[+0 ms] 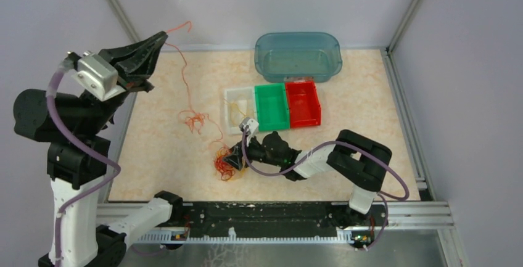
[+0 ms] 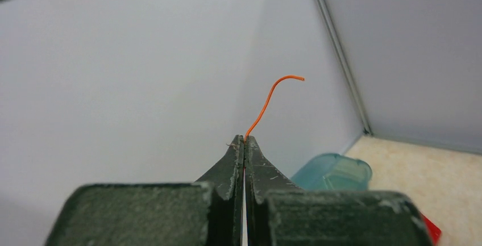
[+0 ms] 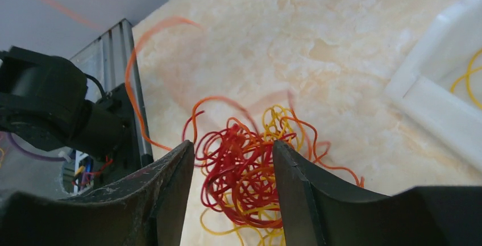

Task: Untangle the cables

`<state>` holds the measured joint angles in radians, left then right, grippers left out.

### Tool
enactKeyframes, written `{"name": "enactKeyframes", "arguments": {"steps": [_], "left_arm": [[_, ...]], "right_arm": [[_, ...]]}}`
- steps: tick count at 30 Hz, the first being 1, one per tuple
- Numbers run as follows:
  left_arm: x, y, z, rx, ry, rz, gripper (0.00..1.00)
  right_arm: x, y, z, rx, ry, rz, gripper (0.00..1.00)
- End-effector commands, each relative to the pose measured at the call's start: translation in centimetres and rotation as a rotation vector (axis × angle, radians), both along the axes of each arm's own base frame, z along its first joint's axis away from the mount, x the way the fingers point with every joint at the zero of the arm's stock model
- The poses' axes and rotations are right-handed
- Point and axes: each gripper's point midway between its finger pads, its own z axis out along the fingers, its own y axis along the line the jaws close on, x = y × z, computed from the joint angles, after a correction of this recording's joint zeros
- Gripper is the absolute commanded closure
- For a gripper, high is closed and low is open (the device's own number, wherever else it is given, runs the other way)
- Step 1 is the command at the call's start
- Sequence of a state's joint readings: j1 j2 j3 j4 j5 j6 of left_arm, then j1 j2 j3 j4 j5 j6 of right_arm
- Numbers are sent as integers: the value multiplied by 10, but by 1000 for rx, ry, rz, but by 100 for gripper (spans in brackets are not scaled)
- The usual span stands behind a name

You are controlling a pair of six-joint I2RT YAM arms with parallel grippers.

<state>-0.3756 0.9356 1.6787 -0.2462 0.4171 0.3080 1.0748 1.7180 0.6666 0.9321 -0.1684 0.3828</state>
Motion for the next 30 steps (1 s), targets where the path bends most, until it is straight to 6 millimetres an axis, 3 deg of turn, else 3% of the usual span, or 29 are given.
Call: {"name": "enactKeyframes", "arguments": {"steps": [1,6,11,14,15,19,22,26,30], "left_arm": [[-27,23,63,-105,-223,66,100],[-37,26,87,-111,-307,73,100],[-47,31,106,-122,-384,89,100],[-47,23,97,-91,-338,47,100],[-45,20,88,-77,-310,31,100],[-41,0,47,-4,-187,-68,100],[-37,-9,19,40,-105,-117,100],[-34,-21,-14,97,-30,-178,100],[-37,-31,-31,136,13,-244,100]], "right_arm": [[0,0,-1,44,6,-6,47],[-3,-6,-24,-7,28,-24,49],[-2,-12,-29,-24,24,-43,59],[2,-15,8,37,-39,-64,44],[4,-16,40,89,-84,-70,41],[2,-16,135,182,-226,-22,33],[-11,-22,197,226,-317,41,28],[-23,-35,238,241,-378,73,21],[-39,-43,260,253,-434,141,16]]}}
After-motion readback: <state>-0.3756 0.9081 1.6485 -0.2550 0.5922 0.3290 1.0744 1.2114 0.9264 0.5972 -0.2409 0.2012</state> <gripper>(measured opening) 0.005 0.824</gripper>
